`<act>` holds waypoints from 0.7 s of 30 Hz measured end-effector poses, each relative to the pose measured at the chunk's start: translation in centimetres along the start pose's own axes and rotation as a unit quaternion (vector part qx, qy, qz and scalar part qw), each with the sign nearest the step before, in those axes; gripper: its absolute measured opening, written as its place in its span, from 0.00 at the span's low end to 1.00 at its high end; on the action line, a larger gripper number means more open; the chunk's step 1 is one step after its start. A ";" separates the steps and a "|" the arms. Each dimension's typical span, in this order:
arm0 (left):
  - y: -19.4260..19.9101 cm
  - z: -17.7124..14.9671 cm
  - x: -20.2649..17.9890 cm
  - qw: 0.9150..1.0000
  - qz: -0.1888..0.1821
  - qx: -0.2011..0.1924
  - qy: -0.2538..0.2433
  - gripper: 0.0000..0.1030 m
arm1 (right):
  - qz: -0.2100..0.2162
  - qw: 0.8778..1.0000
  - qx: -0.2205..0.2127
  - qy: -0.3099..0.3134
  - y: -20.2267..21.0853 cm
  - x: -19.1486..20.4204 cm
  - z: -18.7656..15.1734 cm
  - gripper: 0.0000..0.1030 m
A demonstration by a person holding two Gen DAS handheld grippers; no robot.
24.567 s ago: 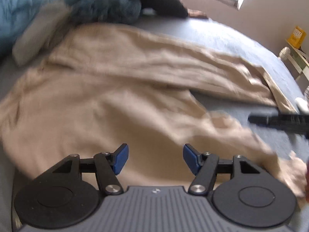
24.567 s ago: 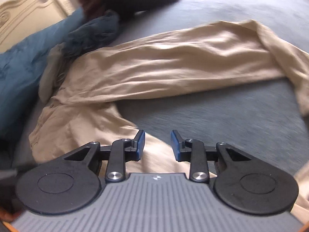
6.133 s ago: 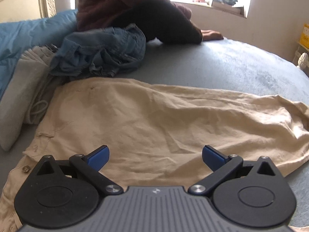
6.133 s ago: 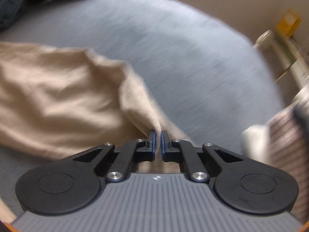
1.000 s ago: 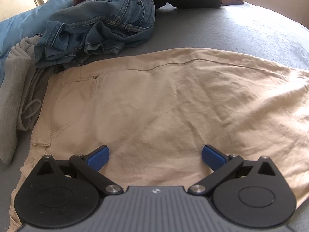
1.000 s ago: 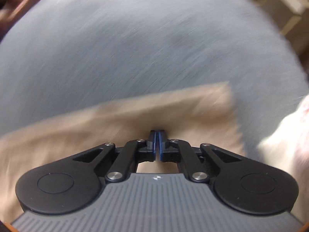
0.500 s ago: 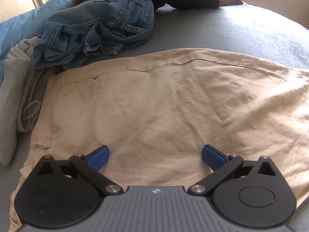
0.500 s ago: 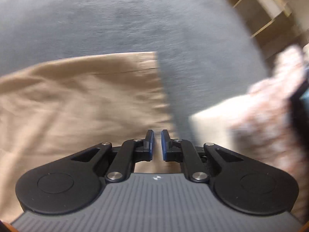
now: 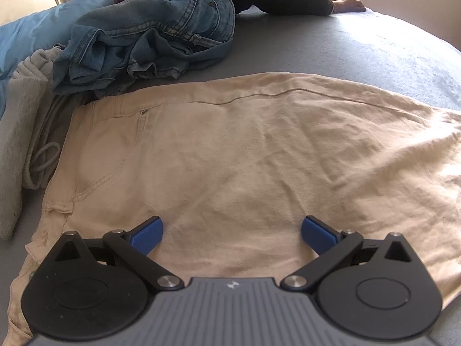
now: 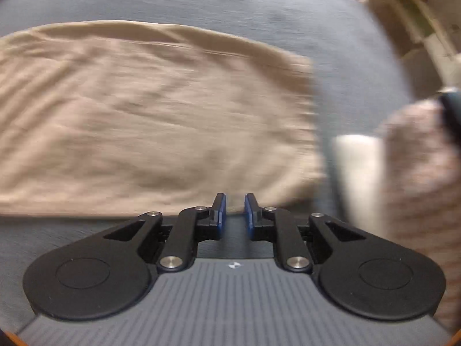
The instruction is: Fold clothes
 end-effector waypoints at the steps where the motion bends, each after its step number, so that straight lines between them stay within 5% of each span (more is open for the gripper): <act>1: 0.0 -0.1 0.0 1.000 0.000 -0.002 0.001 1.00 | 0.012 1.000 -0.008 -0.002 0.8 0.0 0.3 0.14; 5: -0.1 -0.2 -0.2 1.000 0.004 -0.004 0.007 1.00 | 0.091 0.992 -0.064 0.054 4.4 5.1 1.6 0.12; 8: -0.2 -0.1 -0.2 1.000 0.003 -0.001 0.006 1.00 | 0.111 0.989 -0.052 0.085 3.2 7.2 0.6 0.11; 11: -0.4 -0.1 -0.1 1.000 -0.004 0.000 0.007 1.00 | 0.053 0.998 -0.024 0.009 -0.1 1.6 -1.3 0.15; 13: -0.4 -0.2 0.0 1.000 -0.008 -0.003 0.005 1.00 | -0.021 1.000 0.001 -0.009 0.1 -1.1 -1.8 0.16; 14: -0.4 -0.2 0.0 1.000 -0.008 -0.004 0.005 1.00 | -0.023 1.000 -0.005 0.001 1.0 -1.3 -1.9 0.15; 17: -0.3 -0.4 0.0 1.000 -0.009 -0.008 0.007 1.00 | 0.016 0.998 -0.045 0.037 3.9 1.1 -0.7 0.15; 21: -0.3 -0.4 -0.1 1.000 -0.004 -0.008 0.010 1.00 | 0.123 0.981 -0.112 0.099 7.3 8.8 1.2 0.15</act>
Point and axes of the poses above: each gripper's, at about its wrist camera, not at the fingertips, and y roughly against the way its jaws point, x to its left, z to its top, the point moved 6 cm from there along -y, roughly the way its jaws point, and after that the axes turned 1 degree about -z, right-handed, at the moved point
